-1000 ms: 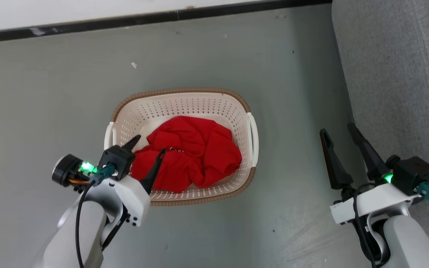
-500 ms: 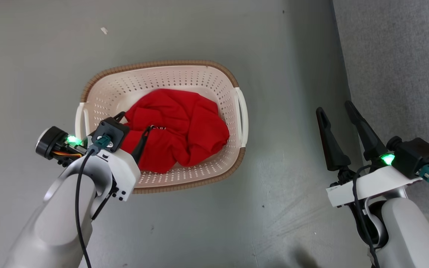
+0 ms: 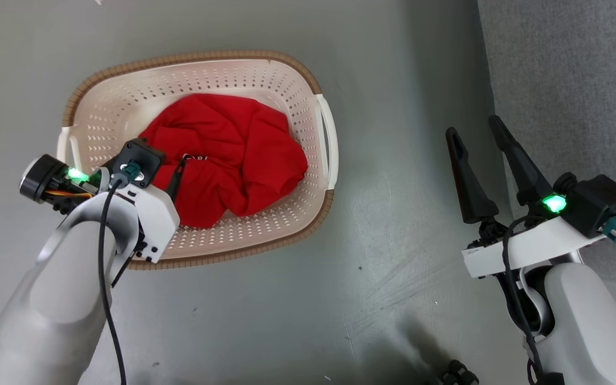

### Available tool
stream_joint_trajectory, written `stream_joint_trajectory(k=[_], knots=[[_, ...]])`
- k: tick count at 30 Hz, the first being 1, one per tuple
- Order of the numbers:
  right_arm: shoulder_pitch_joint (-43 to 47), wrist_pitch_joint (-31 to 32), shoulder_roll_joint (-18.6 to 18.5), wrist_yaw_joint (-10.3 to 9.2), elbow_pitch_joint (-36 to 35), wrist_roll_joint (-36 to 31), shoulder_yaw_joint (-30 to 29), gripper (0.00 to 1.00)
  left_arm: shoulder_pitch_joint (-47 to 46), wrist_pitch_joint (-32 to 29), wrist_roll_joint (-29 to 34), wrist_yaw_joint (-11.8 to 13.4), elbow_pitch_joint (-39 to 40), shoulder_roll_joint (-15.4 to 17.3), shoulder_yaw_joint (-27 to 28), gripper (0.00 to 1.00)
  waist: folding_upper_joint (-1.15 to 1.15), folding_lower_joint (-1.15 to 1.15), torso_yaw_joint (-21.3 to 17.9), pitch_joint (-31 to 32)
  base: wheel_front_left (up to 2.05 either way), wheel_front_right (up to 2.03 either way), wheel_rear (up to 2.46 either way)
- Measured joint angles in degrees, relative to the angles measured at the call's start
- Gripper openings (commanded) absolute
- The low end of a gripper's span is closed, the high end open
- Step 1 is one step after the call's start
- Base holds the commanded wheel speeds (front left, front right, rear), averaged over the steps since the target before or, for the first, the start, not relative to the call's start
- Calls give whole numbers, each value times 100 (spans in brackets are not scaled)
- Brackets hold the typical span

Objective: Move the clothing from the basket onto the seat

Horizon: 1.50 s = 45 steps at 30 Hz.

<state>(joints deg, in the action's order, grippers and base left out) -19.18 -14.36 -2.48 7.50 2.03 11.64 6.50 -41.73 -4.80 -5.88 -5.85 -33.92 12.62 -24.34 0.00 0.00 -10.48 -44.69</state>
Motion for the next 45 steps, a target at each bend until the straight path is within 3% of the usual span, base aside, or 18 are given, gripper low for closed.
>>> stream_joint_trajectory(k=[23,45], knots=[[-355,0,0,0,-41,409,350,100,-903,-681,565,115,-587,337,-196,100,0,0,-483,-832,0,0,0],[-580,-1,2,0,-56,755,495,100,-1066,-1085,490,44,-855,197,-309,100,0,0,-827,-1196,0,0,0]])
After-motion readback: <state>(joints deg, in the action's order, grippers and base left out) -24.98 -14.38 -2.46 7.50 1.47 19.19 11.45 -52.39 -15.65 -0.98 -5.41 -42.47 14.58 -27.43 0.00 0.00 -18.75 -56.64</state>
